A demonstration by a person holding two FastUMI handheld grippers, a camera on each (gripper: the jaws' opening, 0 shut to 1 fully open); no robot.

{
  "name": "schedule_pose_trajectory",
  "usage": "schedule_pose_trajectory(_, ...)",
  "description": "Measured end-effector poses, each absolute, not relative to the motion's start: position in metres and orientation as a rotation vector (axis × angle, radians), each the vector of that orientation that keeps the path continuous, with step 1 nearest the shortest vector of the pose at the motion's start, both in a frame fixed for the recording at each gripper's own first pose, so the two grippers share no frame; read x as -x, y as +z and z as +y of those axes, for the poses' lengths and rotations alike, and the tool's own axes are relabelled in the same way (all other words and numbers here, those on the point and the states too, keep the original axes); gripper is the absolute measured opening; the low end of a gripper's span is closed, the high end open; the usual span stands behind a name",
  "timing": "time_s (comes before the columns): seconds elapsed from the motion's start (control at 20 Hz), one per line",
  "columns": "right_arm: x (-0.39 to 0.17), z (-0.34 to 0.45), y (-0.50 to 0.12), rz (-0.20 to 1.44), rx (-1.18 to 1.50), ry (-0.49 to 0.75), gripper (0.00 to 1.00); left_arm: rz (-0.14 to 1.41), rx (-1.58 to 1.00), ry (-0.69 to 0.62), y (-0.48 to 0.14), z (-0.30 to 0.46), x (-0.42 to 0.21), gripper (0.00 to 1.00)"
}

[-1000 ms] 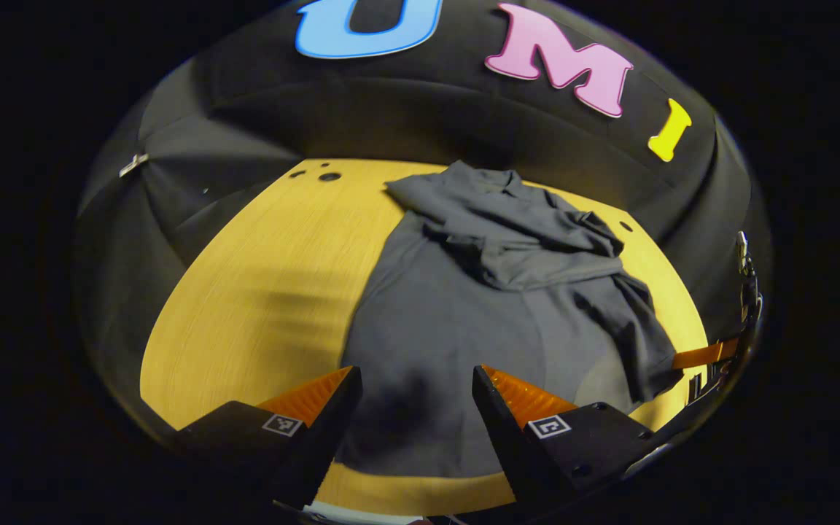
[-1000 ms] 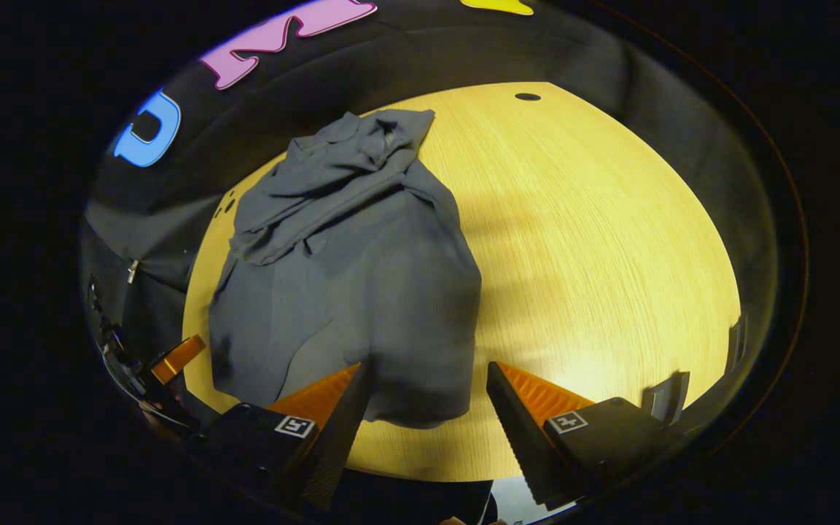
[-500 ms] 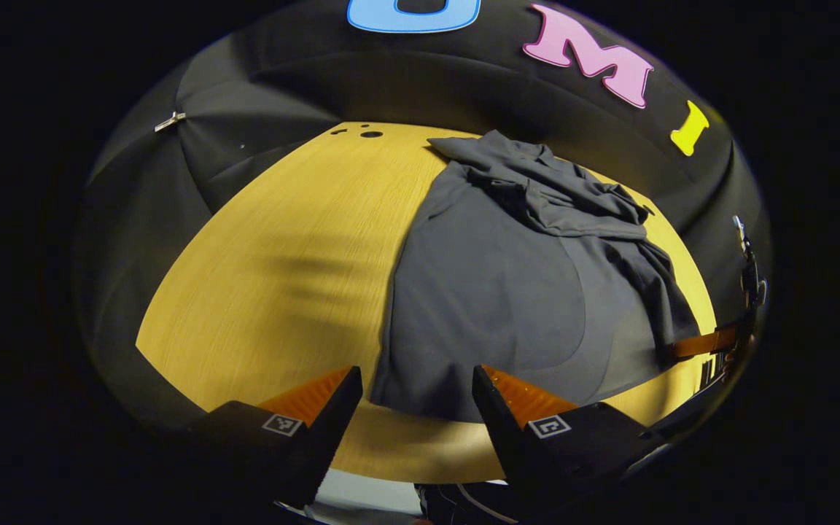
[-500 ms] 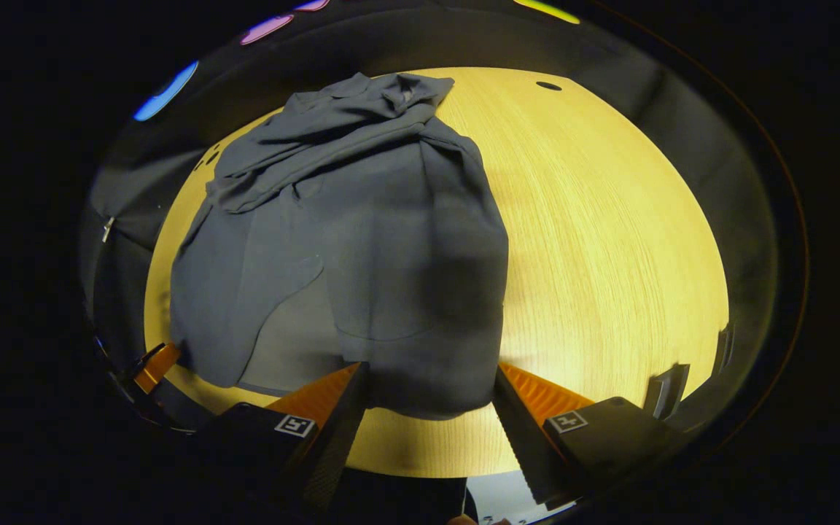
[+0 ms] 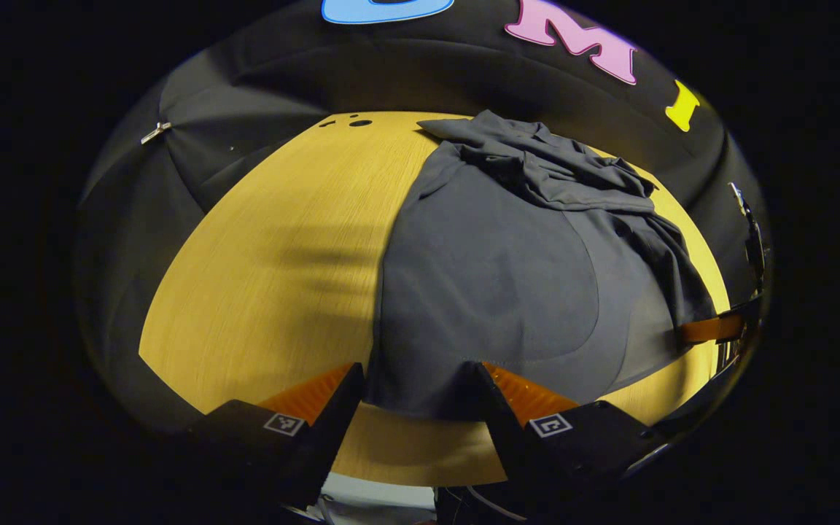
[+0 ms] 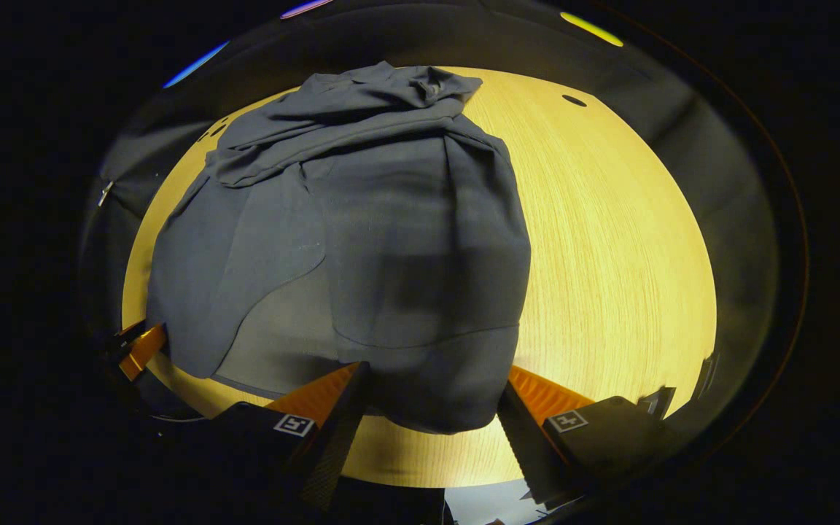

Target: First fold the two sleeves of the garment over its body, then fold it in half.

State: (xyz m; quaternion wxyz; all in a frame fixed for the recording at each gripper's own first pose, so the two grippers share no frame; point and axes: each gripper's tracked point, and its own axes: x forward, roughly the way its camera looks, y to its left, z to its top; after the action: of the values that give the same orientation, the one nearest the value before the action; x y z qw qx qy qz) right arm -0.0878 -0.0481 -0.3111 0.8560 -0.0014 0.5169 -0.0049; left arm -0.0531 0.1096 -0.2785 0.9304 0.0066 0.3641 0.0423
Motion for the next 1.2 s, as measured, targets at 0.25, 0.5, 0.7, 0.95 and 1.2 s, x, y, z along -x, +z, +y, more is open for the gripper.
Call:
schedule_pose_trajectory(0.25, 0.086, -0.047, -0.312, 1.082, 0.004, -0.014, 0.98, 0.761, -0.074, 0.04, -0.279, 0.095, 0.046, 0.95)
schedule_pose_trajectory(0.5, 0.085, -0.033, -0.313, 1.108, 0.012, 0.033, 0.59, 0.772, -0.089, 0.01, -0.276, 0.086, 0.042, 0.85)
schedule_pose_trajectory(0.7, 0.083, -0.018, -0.313, 1.128, 0.005, 0.095, 0.12, 0.766, -0.133, -0.066, -0.277, 0.067, 0.042, 0.51)
schedule_pose_trajectory(0.95, 0.081, -0.016, -0.311, 1.117, -0.036, 0.152, 0.07, 0.795, -0.096, -0.086, -0.274, 0.06, 0.036, 0.07)
schedule_pose_trajectory(1.2, 0.076, -0.013, -0.301, 1.077, -0.079, 0.147, 0.07, 0.783, 0.01, -0.069, -0.251, 0.058, 0.033, 0.06)
